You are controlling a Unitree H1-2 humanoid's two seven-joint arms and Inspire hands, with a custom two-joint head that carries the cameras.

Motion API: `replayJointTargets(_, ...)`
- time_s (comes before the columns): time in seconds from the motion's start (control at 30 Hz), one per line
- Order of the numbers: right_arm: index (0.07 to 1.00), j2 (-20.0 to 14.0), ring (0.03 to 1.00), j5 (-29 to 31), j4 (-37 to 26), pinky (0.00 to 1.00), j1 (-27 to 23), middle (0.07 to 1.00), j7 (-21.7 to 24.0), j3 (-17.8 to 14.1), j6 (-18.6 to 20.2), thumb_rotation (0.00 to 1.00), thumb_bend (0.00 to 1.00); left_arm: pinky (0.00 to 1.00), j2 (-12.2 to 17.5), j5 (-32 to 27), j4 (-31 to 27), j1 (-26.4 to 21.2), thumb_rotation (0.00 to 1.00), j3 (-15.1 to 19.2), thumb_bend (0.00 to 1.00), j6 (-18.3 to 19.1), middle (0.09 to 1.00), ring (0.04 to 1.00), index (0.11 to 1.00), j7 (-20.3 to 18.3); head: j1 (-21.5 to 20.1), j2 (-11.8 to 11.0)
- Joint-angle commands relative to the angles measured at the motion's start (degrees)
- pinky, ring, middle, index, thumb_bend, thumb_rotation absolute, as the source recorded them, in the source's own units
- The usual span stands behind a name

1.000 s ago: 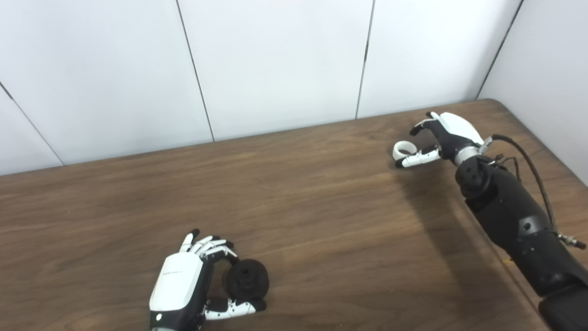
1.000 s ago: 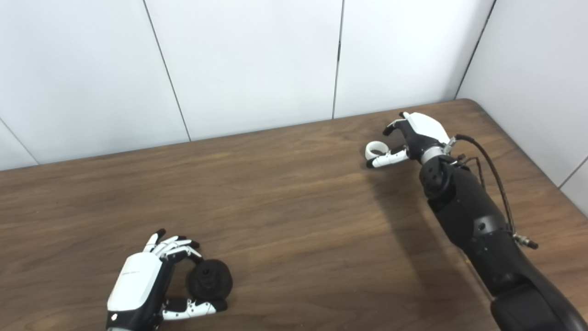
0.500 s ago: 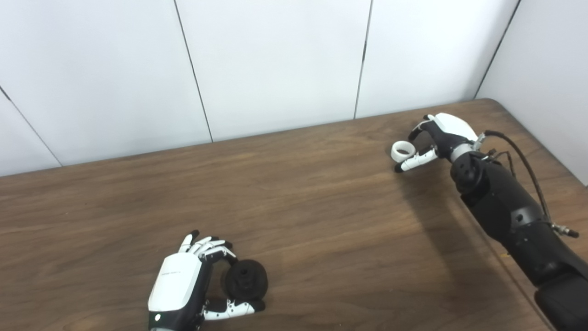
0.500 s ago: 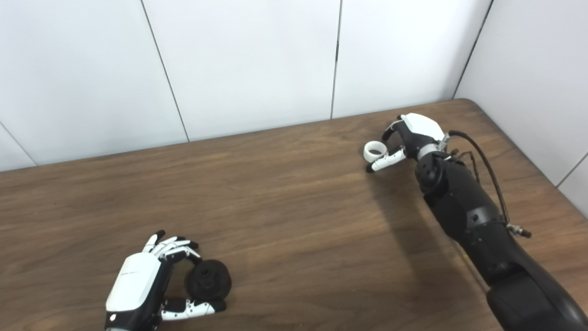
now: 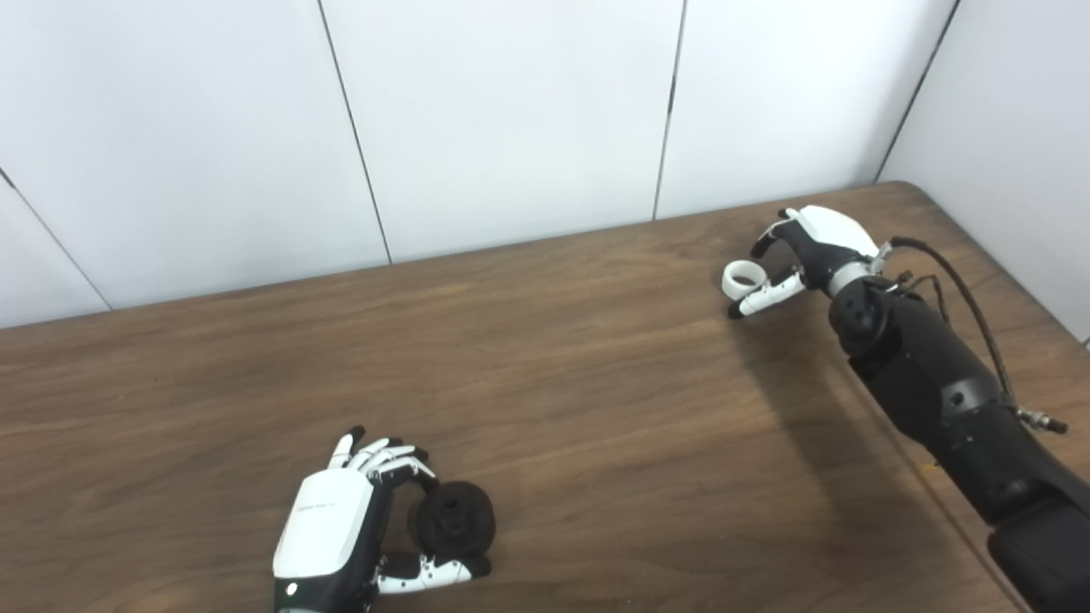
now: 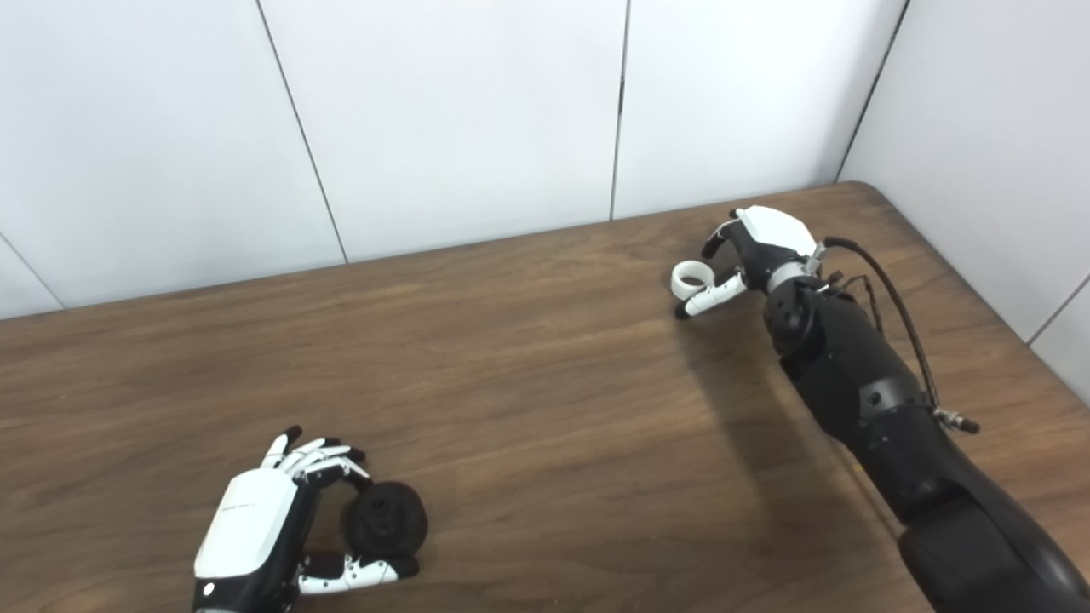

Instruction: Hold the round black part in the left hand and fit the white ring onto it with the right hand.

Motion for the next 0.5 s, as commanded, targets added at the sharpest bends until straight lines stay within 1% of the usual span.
replayJointTargets(0.0, 0.688, -0.95, 1.0, -0.64, -0.21, 1.0, -2.33, 0.972, -0.83, 0.16, -1.05, 0.35, 0.82, 0.98, 0.7, 1.02, 0.23, 1.43, 0.05, -0.47, 0.52, 0.31, 0.751, 0.847, 0.482, -1.72, 0.03, 0.06)
replayJointTargets(0.17, 0.688, -1.24, 1.0, -0.51, -0.37, 1.0, -2.15, 0.965, -0.34, 0.31, -1.32, 0.36, 0.81, 0.99, 0.71, 0.81, 0.06, 1.51, 0.05, -0.39, 0.52, 0.42, 0.755, 0.851, 0.482, -2.01, 0.21, 0.3)
replayJointTargets(0.43, 0.67, -1.3, 1.0, -0.4, 0.16, 1.0, -2.18, 0.948, 0.05, 0.53, -1.34, 0.35, 0.79, 0.98, 0.88, 1.06, 0.08, 1.46, 0.05, -0.5, 0.52, 0.23, 0.754, 0.851, 0.482, -1.94, 0.39, 0.74)
replayJointTargets(0.47, 0.67, -1.17, 1.0, 0.13, 0.13, 1.0, -2.22, 0.947, 0.1, 0.09, -1.21, 0.35, 0.79, 0.98, 0.86, 1.08, 0.02, 1.49, 0.05, -0.5, 0.52, 0.31, 0.754, 0.85, 0.482, -2.02, 0.51, 0.83)
